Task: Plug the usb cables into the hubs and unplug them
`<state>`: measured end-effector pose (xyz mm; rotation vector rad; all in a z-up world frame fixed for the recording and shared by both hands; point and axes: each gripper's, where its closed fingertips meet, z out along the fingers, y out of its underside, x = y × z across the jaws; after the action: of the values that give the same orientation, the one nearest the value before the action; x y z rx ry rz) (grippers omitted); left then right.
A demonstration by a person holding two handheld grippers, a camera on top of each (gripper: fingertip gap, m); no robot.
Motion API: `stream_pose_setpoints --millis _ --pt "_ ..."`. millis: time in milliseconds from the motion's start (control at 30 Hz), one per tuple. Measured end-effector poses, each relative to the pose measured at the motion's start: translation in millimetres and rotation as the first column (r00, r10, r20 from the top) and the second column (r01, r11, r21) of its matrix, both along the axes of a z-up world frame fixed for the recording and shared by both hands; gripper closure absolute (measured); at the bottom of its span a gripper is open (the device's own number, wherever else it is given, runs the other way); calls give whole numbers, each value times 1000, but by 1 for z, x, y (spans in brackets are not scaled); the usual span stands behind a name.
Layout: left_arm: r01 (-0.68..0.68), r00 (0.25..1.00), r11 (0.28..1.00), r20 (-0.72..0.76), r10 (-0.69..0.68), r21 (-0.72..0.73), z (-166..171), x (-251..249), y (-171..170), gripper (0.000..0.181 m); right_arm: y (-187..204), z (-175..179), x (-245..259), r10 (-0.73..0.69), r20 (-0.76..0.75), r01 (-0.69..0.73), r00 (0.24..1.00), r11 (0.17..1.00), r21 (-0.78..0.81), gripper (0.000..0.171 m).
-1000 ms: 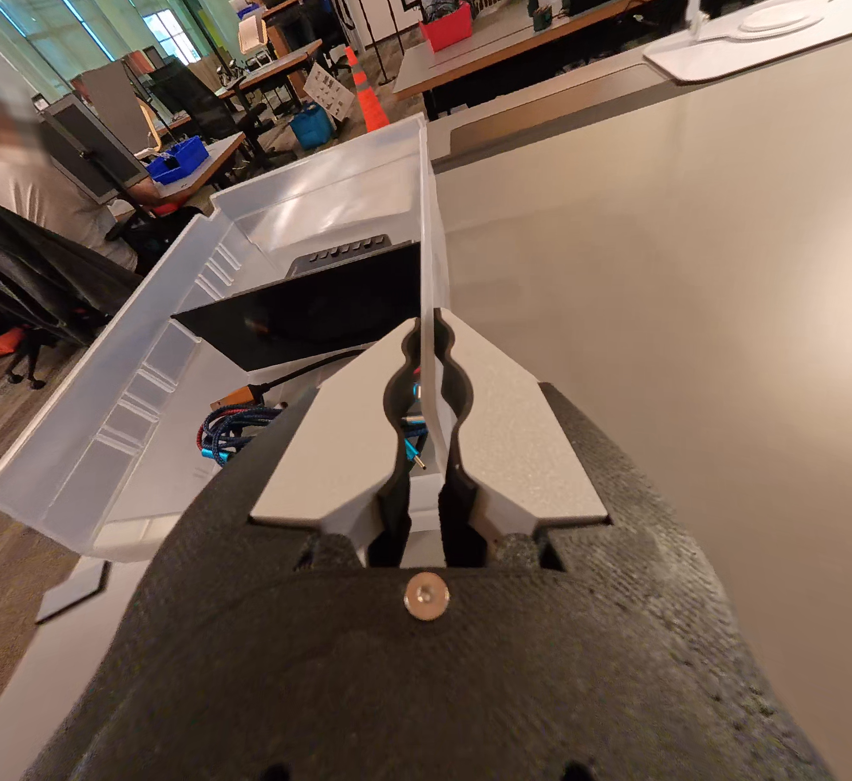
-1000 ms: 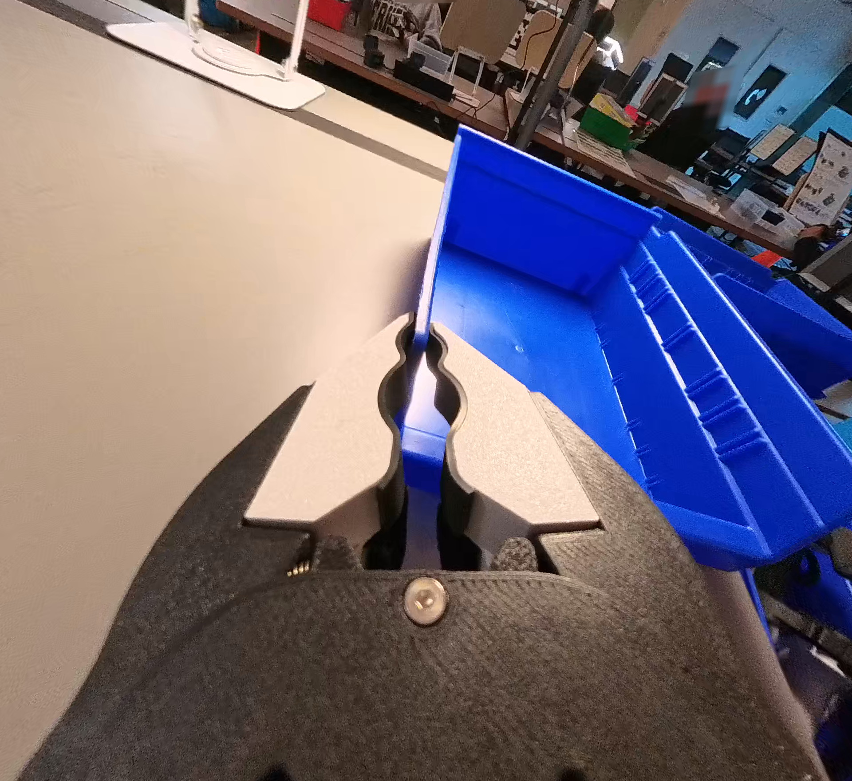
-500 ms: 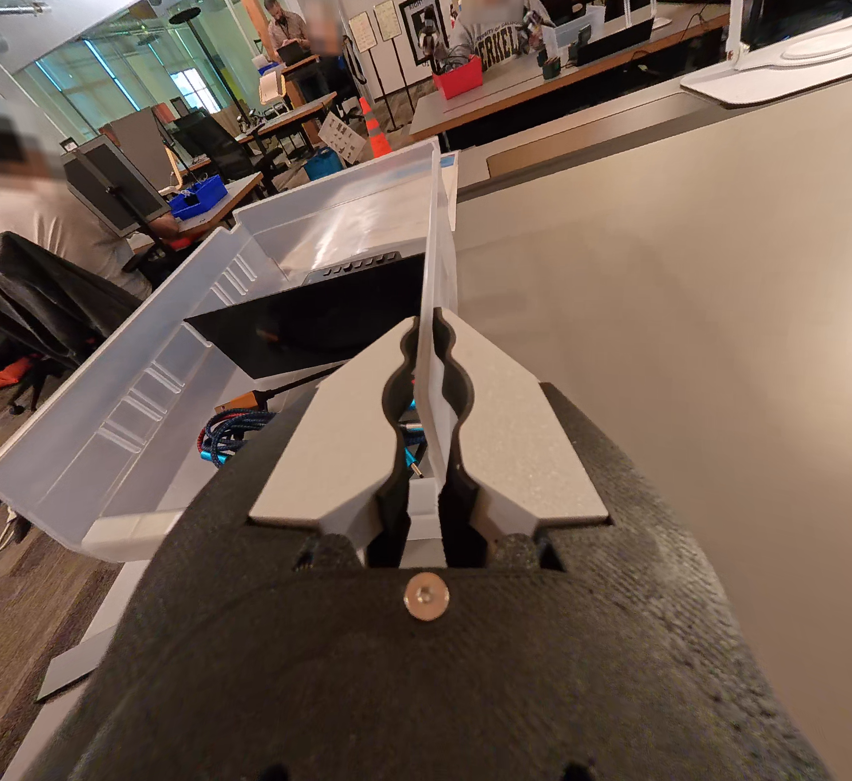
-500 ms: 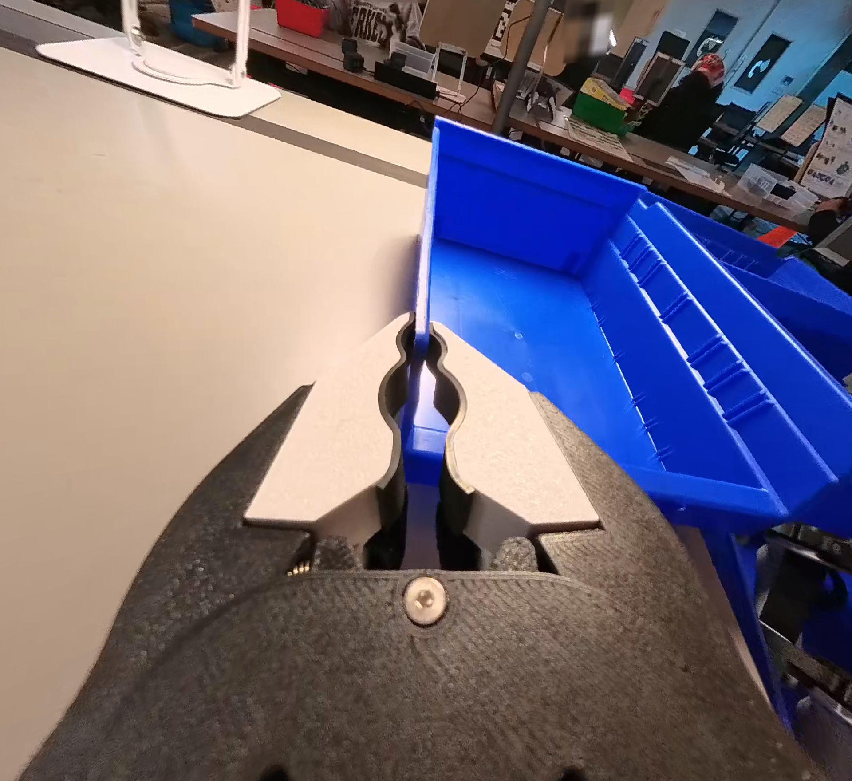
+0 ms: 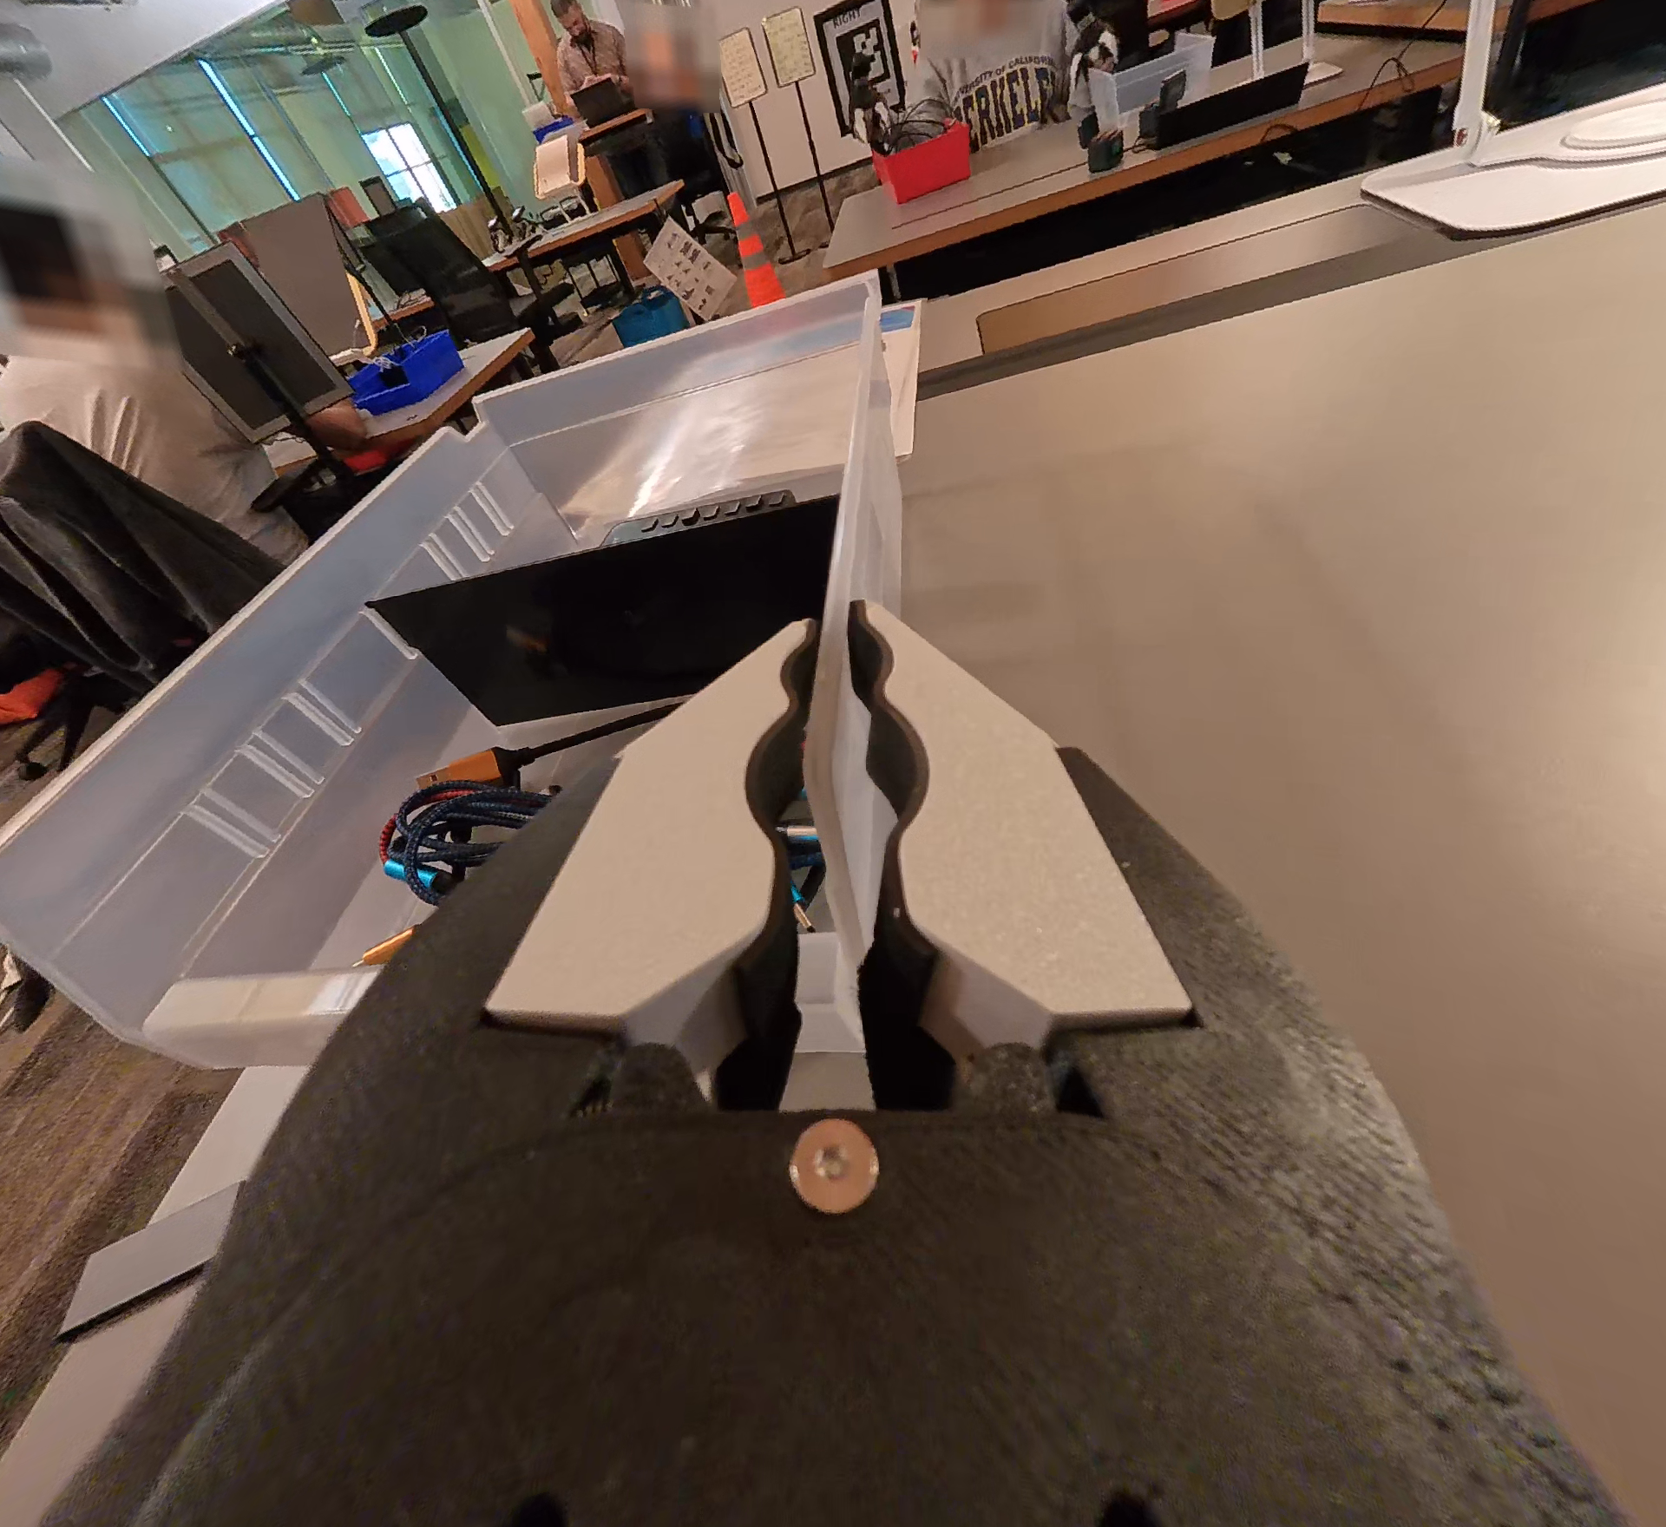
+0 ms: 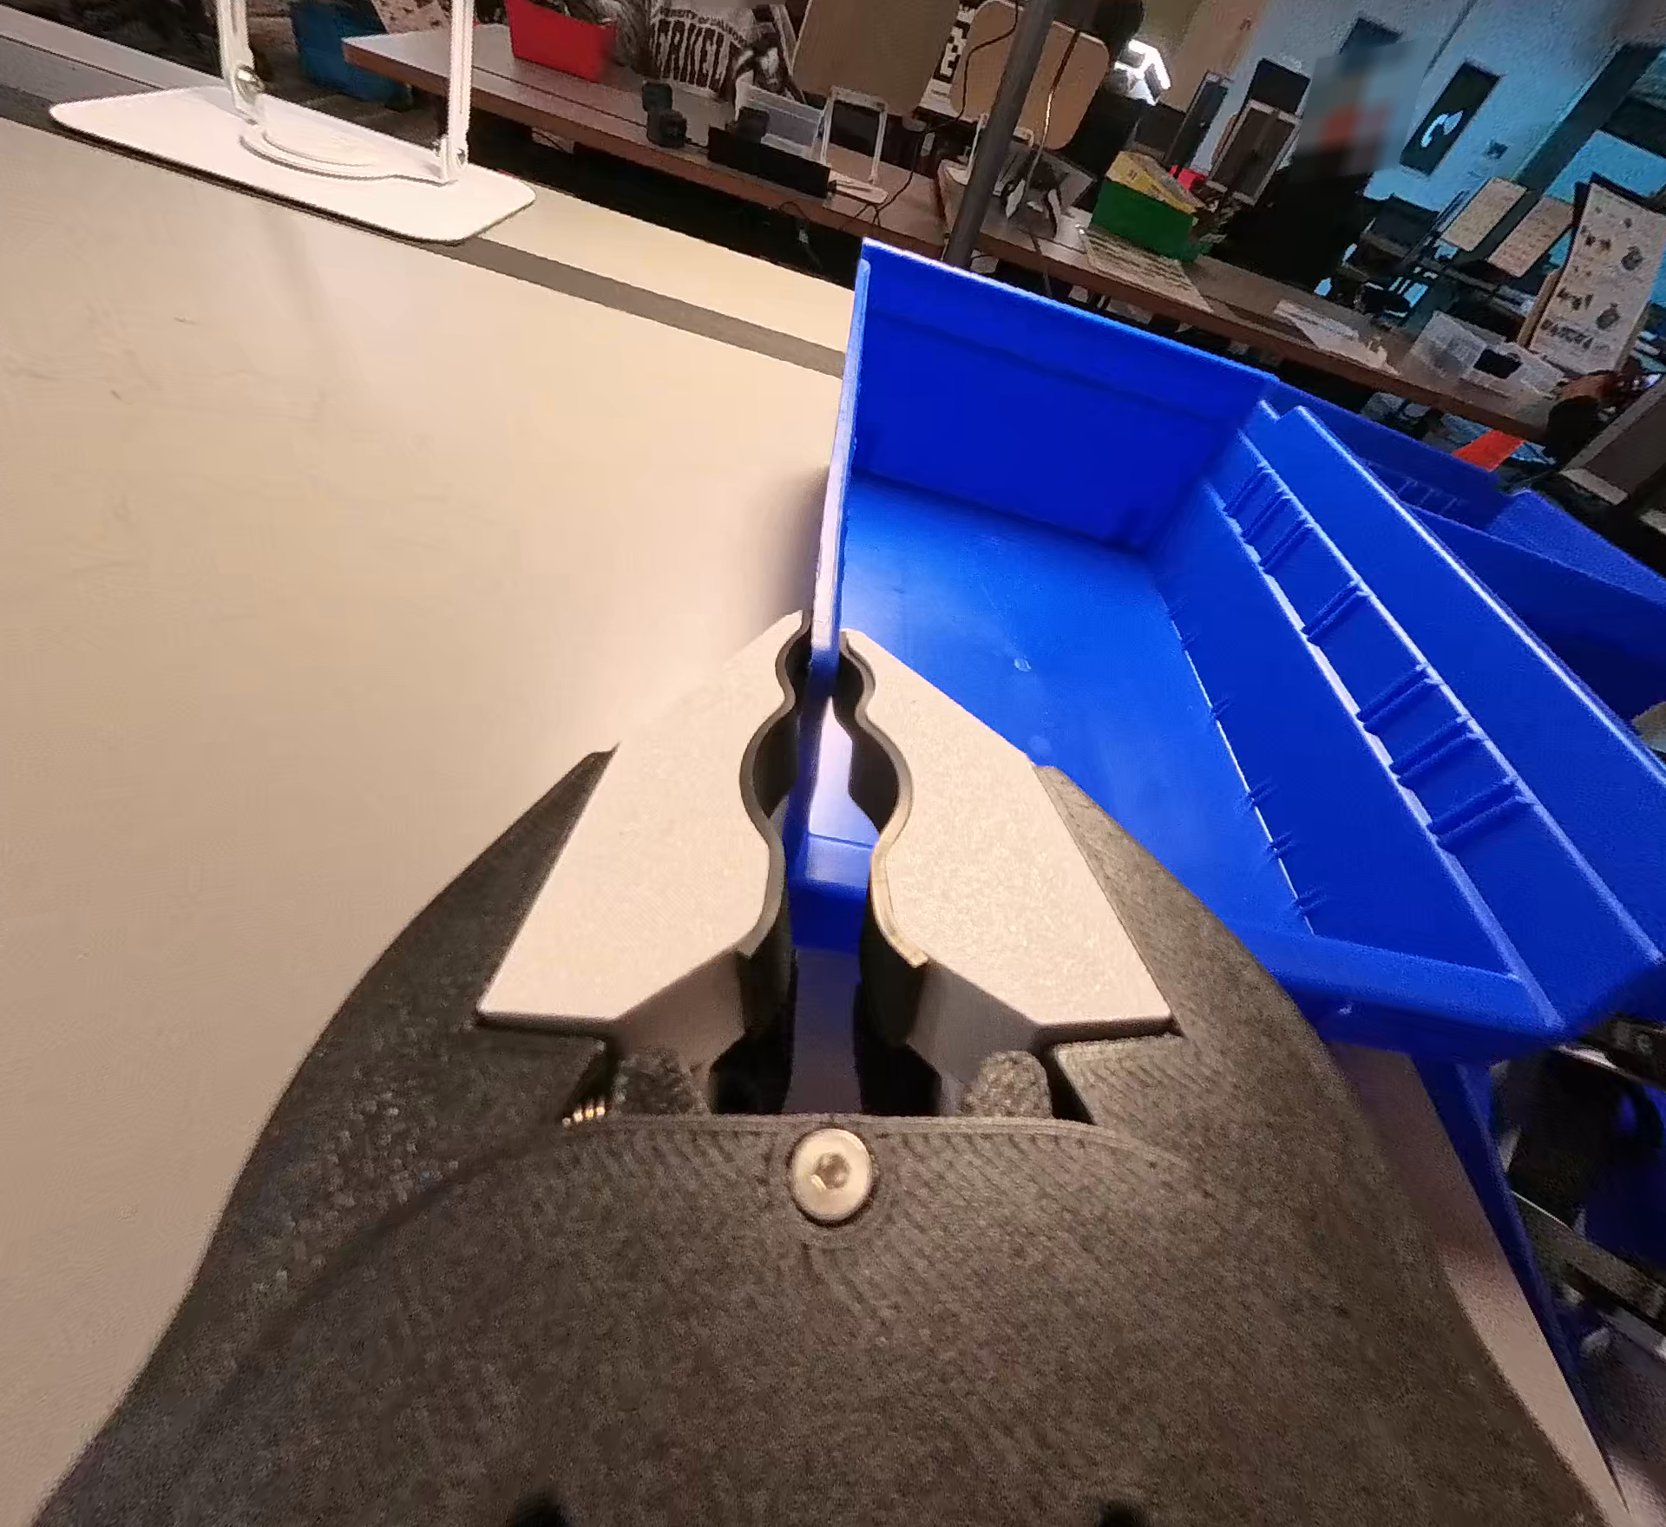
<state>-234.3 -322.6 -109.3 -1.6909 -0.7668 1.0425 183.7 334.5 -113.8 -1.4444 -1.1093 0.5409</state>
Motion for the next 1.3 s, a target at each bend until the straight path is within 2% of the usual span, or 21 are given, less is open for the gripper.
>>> stream_pose_setpoints --millis 100,133,167,200,267,367,500,600,667,867,1033,1100,1167,1233,1300 --pt "-8 1000 1000 -5 8 11 -2 3 -1 171 -1 -1 1 7 15 -7 1000 1000 12 169" --pt "-18 1000 1000 -13 18 10 -2 6 -2 170 -4 -3 3 14 26 -15 1000 1000 16 164" --pt "-24 999 1000 -30 24 8 0 10 -3 164 -9 -3 5 29 21 -30 999 999 14 148" --pt "-26 998 1000 -56 27 17 5 16 -4 154 -15 -1 10 36 3 -36 999 999 8 140" --pt "-16 994 998 -110 22 56 18 31 -5 147 -26 7 23 33 -35 -32 999 999 9 130" --pt "-8 988 994 -153 25 110 34 53 -5 142 -51 29 37 65 -85 -62 994 997 40 127" --pt "36 990 991 -139 -19 126 48 71 6 143 -104 41 18 235 -47 -232 971 970 67 128" --pt "40 997 990 -72 -31 133 60 74 8 136 -124 26 -10 314 42 -316 948 948 37 127" --pt "29 999 990 -18 -27 138 69 72 2 138 -127 5 -27 338 128 -341 932 940 -1 127" --pt "-68 981 988 190 42 135 79 40 -41 130 -128 -70 -48 388 371 -348 844 922 -171 125" --pt "-99 929 985 367 40 144 63 -7 -59 130 -135 -77 -50 398 423 -378 814 916 -136 129" --pt "-32 894 998 448 2 60 45 -23 -53 130 -136 -77 -49 407 422 -384 810 912 -143 130" --pt "117 844 988 535 -46 -100 20 -29 -45 129 -137 -77 -49 420 421 -393 804 907 -155 130" --pt "303 785 909 616 -67 -287 -6 -29 -46 124 -138 -78 -48 433 420 -402 797 900 -166 131" --pt "443 773 755 633 -48 -483 -22 -33 -60 119 -139 -79 -47 448 418 -411 790 893 -181 132"
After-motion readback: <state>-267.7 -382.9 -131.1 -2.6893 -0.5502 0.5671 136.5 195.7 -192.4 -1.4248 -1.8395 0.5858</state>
